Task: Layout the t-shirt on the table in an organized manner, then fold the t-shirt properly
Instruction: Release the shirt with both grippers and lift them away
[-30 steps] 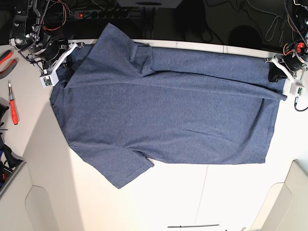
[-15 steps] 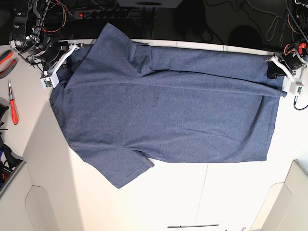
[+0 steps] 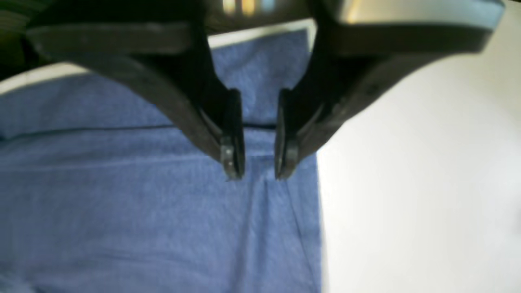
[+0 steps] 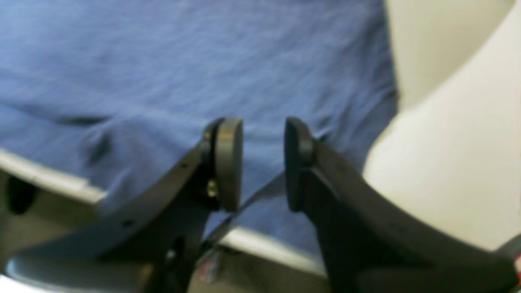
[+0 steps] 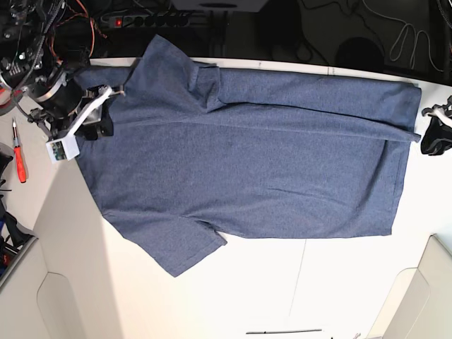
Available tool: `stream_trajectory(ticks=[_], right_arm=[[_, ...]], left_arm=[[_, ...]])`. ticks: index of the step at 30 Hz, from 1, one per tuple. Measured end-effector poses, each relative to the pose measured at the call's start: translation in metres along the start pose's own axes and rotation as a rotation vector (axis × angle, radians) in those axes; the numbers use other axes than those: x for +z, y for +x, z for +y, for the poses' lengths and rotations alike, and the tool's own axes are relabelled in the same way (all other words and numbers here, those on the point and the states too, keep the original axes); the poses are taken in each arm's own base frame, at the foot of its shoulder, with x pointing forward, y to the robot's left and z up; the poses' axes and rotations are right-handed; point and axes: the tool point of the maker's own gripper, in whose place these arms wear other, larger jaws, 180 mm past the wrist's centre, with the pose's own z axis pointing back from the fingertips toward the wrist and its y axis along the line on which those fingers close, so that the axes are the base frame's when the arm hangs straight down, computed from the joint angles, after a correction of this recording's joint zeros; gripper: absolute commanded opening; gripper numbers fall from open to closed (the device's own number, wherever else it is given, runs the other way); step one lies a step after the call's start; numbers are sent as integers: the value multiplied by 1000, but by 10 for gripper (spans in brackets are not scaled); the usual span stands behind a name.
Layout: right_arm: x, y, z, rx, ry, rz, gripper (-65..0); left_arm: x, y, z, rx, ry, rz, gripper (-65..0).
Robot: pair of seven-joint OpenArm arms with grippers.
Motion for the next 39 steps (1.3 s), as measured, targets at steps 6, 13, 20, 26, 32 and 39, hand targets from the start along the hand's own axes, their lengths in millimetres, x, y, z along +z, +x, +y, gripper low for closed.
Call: stream_trajectory(ticks=[6,13,20,26,32,39], right_arm=[[15,-64,58,-143,150,77,-470],[18,-85,60,-202,149,88,-470],[-17,-121,66,-396,213,157,-470],[-36,-150,84,-524,298,214,-470],[-47,-142,85,-526,338,193,-412],[-43,-143,95,-550,392,217,-650]], left_arm=[[47,20,40,122,95,-145,-484],[78,27,55,214,101,-191,-484],[85,29,59,225,110,-213,-484],[85,29,59,225,110,-211,-484],[85,29,59,225,110,-212,-484],[85,29,59,225,110,-211,-484]])
